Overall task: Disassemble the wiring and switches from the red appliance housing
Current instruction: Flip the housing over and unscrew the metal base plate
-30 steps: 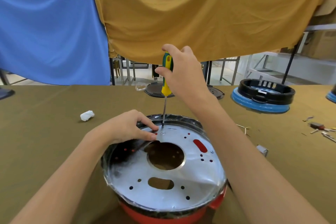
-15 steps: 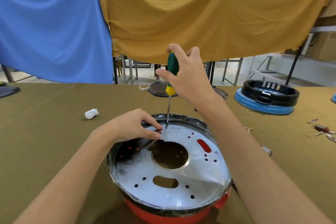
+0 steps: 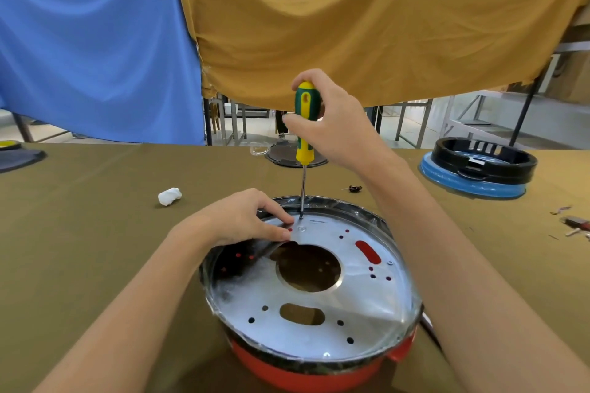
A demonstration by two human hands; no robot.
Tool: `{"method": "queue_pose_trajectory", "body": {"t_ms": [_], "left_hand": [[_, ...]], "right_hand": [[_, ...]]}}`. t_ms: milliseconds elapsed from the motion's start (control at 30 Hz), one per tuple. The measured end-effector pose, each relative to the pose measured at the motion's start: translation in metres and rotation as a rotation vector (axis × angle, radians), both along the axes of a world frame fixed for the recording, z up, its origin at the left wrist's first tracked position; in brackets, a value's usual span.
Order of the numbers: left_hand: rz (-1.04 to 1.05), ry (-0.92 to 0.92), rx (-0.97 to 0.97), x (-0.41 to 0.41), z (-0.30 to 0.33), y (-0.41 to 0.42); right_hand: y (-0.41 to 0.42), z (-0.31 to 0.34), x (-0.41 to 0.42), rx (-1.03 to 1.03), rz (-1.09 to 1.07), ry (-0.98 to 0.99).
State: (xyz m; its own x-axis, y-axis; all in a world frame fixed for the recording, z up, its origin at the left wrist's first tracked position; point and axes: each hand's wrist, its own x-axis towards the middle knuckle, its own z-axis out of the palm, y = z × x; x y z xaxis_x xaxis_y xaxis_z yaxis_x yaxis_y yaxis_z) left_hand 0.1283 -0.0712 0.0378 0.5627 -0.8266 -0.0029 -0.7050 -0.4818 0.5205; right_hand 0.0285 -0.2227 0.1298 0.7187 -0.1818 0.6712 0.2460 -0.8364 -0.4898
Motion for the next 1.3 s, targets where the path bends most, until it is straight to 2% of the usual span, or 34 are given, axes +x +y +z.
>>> {"method": "queue_pose_trajectory", "body": {"t_ms": [167, 433, 533, 667, 867, 1300], "left_hand": [[-0.006, -0.001, 0.001, 0.0, 0.0, 0.0], [0.012, 0.006, -0.001, 0.0, 0.0, 0.0], [0.01, 0.017, -0.016, 0.0, 0.0, 0.001], [-0.003, 0.019, -0.022, 0.0, -0.001, 0.0], [-0.005, 0.009, -0.011, 0.0, -0.001, 0.001], [-0.003, -0.001, -0.003, 0.001, -0.001, 0.0]], "right_hand": [[0.004, -0.002, 0.004, -0.079, -0.162, -0.091], [0.002, 0.004, -0.001, 0.084, -0.074, -0.025], [0.009, 0.0, 0.0, 0.052, -0.08, -0.043], [0.009, -0.002, 0.002, -0.025, -0.191, -0.093], [0.008, 0.004, -0.003, 0.011, -0.14, -0.034], [0.008, 0.001, -0.003, 0.016, -0.178, -0.059]]}}
